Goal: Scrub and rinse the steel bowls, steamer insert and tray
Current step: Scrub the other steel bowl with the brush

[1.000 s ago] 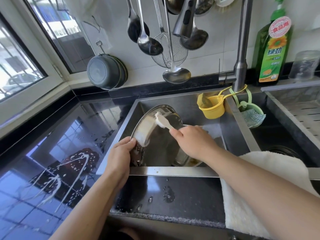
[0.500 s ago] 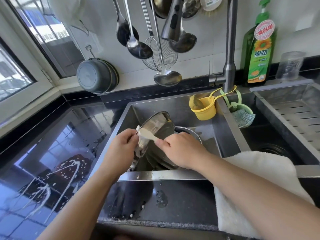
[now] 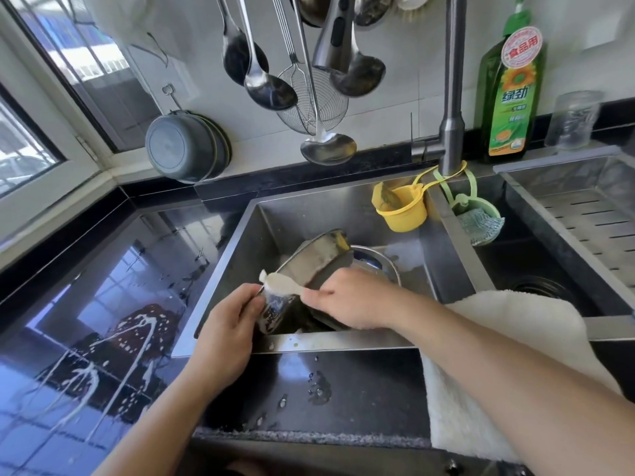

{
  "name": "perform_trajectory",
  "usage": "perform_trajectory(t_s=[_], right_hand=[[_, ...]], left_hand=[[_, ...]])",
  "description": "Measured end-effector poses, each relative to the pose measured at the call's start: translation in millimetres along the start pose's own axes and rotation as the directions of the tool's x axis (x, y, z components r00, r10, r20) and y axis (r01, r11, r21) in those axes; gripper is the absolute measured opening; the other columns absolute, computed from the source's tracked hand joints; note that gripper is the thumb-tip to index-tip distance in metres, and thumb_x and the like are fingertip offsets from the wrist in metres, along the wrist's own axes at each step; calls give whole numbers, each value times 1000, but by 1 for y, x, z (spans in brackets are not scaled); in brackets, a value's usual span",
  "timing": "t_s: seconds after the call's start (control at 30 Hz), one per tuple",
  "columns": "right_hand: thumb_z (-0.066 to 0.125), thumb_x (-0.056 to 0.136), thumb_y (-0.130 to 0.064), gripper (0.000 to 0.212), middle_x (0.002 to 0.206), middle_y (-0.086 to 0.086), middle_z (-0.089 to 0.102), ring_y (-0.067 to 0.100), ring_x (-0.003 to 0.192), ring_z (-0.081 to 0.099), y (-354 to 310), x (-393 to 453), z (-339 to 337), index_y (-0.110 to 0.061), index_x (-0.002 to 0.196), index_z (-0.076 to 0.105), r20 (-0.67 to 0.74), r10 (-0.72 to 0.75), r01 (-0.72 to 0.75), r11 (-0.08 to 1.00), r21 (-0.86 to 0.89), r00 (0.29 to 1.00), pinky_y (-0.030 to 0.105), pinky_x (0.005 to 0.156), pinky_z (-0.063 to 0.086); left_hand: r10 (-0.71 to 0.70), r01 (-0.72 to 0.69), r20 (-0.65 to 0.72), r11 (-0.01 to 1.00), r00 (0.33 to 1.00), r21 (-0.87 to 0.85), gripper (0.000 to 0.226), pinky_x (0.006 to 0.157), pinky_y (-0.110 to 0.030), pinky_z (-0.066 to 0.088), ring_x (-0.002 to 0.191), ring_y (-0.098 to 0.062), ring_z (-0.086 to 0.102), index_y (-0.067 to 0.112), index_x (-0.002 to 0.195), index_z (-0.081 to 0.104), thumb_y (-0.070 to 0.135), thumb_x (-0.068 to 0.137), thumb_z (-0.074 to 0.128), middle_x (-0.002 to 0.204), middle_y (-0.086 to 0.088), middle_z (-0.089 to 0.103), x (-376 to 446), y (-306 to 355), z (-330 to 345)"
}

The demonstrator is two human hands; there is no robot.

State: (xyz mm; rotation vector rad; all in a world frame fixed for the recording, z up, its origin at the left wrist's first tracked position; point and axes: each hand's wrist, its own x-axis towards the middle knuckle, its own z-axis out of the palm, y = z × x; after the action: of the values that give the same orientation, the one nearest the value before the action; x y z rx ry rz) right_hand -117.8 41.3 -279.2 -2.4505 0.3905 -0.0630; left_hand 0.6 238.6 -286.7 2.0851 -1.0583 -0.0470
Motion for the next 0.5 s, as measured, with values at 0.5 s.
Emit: perform_trajectory(t_s=[0.5], right_hand=[[40, 101, -60, 63, 61, 1, 51, 19, 63, 50, -1, -1, -5, -16, 58, 50, -20, 54, -52, 997, 63, 998, 32, 56, 32]], left_hand=[[15, -16, -17, 996, 1000, -91, 21, 68, -17, 44, 73, -6, 58, 15, 89, 64, 12, 107, 53, 79, 7, 65, 0, -6, 0]])
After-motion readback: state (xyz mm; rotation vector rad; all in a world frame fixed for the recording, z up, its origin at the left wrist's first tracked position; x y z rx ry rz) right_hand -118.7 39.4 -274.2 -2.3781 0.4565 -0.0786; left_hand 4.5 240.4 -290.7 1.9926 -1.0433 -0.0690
